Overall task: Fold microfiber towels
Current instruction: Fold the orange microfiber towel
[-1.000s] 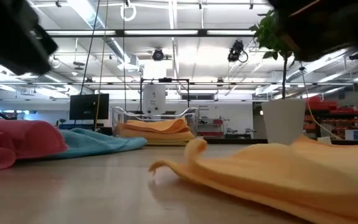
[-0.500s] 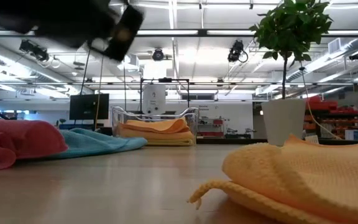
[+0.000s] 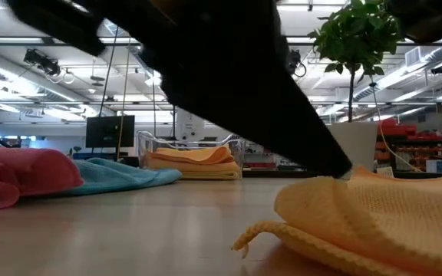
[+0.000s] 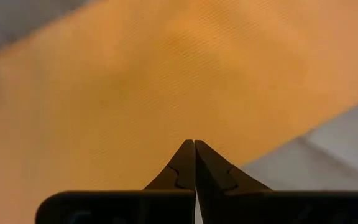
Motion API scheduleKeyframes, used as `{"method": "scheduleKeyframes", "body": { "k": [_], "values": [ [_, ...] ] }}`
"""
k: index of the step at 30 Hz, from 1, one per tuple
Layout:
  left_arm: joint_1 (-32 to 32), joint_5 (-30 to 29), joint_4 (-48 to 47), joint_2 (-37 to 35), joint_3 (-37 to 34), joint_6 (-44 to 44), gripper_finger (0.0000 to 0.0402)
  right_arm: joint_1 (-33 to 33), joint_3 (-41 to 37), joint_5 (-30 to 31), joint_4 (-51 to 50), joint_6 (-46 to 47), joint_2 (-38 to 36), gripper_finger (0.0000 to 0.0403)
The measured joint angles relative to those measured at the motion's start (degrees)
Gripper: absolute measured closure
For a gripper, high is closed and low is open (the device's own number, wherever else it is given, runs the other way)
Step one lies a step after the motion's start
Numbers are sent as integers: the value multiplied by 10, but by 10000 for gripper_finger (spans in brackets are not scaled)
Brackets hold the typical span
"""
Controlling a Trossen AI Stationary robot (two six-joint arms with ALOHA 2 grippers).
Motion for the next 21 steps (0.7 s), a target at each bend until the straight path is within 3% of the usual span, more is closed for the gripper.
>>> {"method": "scheduleKeyframes", "body": {
  "k": [7, 12, 21],
  "values": [
    [17, 42, -9, 4, 0, -39, 389, 16, -206, 35, 121, 56, -178, 400],
    [10, 46, -8, 3, 2, -66, 392, 16, -348, 22, 217, 86, -246, 400],
    [-9, 61, 11, 14, 3, -118, 392, -14, -427, 24, 230, 29, -282, 400]
  ]
}}
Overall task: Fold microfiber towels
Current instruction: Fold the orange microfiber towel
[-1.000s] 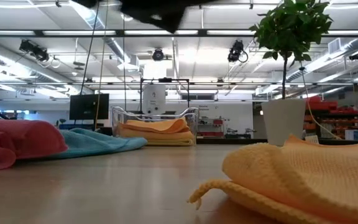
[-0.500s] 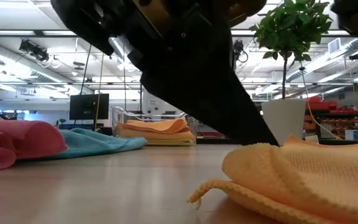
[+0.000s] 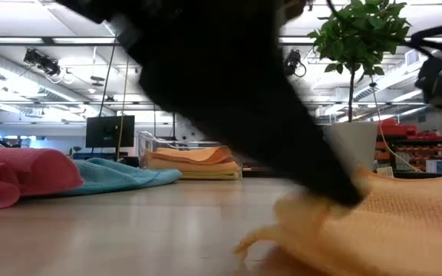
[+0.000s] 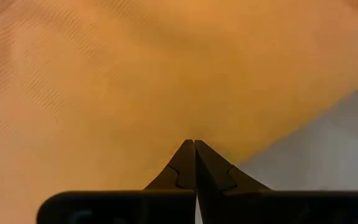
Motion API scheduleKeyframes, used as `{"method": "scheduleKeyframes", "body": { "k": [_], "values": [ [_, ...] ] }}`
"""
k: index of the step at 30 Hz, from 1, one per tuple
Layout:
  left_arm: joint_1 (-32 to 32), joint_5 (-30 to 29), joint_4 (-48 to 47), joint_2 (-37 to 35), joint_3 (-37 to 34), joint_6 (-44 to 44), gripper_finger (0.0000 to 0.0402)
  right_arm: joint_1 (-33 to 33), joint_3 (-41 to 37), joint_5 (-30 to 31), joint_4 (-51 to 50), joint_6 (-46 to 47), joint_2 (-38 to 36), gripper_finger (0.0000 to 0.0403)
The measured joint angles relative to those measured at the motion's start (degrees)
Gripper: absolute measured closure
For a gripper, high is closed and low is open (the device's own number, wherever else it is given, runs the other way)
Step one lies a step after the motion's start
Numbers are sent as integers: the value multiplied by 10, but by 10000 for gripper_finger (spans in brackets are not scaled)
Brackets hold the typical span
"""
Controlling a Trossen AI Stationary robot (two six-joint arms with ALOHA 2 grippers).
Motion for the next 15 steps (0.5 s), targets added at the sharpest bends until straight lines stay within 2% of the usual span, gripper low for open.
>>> {"method": "scheduleKeyframes", "body": {
  "k": [7, 15],
  "values": [
    [-6, 4, 12, 23, 0, -69, 396, -48, -29, -20, 21, -79, 2, 400],
    [-6, 0, 14, 22, 0, -103, 395, -109, -31, -12, -43, -193, -3, 400]
  ]
}}
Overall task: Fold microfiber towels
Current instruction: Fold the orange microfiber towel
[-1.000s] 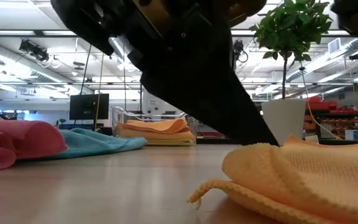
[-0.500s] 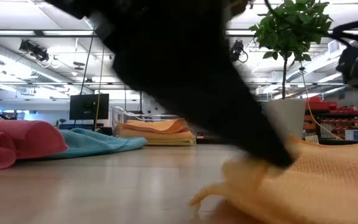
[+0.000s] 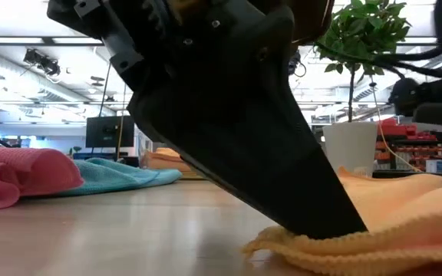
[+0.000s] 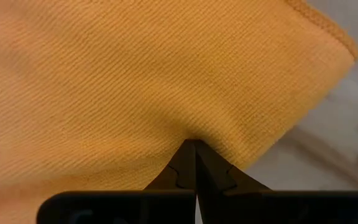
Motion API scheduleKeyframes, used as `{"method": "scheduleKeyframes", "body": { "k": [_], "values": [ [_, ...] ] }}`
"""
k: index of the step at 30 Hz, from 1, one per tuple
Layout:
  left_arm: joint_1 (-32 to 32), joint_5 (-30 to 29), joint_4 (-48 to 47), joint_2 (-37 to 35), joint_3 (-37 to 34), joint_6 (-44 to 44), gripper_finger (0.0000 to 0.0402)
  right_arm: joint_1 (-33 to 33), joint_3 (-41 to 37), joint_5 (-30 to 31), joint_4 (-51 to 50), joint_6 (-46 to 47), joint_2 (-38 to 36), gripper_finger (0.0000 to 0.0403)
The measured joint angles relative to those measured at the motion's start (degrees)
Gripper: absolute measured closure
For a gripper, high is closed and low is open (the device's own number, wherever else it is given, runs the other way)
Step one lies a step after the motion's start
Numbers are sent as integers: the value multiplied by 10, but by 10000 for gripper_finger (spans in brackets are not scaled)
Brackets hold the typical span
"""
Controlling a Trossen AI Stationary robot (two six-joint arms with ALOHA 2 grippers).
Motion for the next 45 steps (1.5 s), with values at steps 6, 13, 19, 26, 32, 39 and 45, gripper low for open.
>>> {"method": "scheduleKeyframes", "body": {
  "k": [6, 13, 19, 26, 32, 39, 45],
  "values": [
    [-4, -35, -4, -35, -2, 7, 391, -49, 4, -5, -6, -109, -9, 400],
    [6, -115, -3, -86, -1, 93, 392, -59, 42, -1, -5, -158, -79, 400],
    [29, -80, -5, -71, -1, 115, 394, 42, 63, 36, 87, -42, -100, 400],
    [59, 21, 67, -20, -1, 104, 390, 196, 111, 108, 264, 109, 52, 400],
    [50, 36, 58, -4, -2, 94, 394, 223, 208, 109, 246, 141, 182, 400],
    [46, 43, 46, -4, -1, 108, 396, 216, 243, 104, 244, 141, 215, 400],
    [41, 43, 30, -4, -1, 108, 390, 216, 241, 83, 233, 144, 216, 400]
  ]
}}
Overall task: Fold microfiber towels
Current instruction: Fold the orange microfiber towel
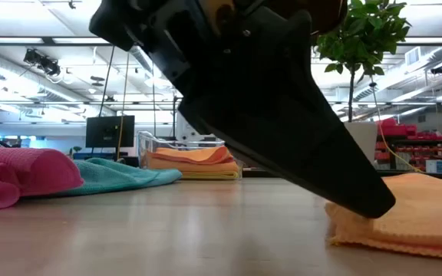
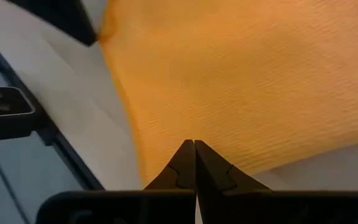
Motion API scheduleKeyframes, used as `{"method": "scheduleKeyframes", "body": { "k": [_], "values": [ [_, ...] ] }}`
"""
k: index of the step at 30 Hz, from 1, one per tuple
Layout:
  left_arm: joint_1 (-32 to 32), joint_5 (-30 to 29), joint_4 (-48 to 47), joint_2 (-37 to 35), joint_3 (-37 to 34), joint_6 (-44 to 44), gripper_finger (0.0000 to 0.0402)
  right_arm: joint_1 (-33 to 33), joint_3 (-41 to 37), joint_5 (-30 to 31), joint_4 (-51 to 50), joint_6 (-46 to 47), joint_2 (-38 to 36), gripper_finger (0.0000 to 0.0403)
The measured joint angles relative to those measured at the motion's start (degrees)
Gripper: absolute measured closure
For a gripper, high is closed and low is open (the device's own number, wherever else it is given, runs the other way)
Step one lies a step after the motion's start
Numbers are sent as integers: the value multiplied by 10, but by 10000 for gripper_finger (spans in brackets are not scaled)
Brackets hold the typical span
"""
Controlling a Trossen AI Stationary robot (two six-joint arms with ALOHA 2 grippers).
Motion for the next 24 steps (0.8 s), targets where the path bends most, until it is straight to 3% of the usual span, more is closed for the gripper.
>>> {"method": "scheduleKeyframes", "body": {
  "k": [13, 24],
  "values": [
    [-8, -1, -2, 0, 0, -15, 396, 5, 0, -59, -10, 27, 12, 400],
    [-6, -2, 29, 0, 0, -8, 394, 5, 0, -61, -16, 27, 12, 400]
  ]
}}
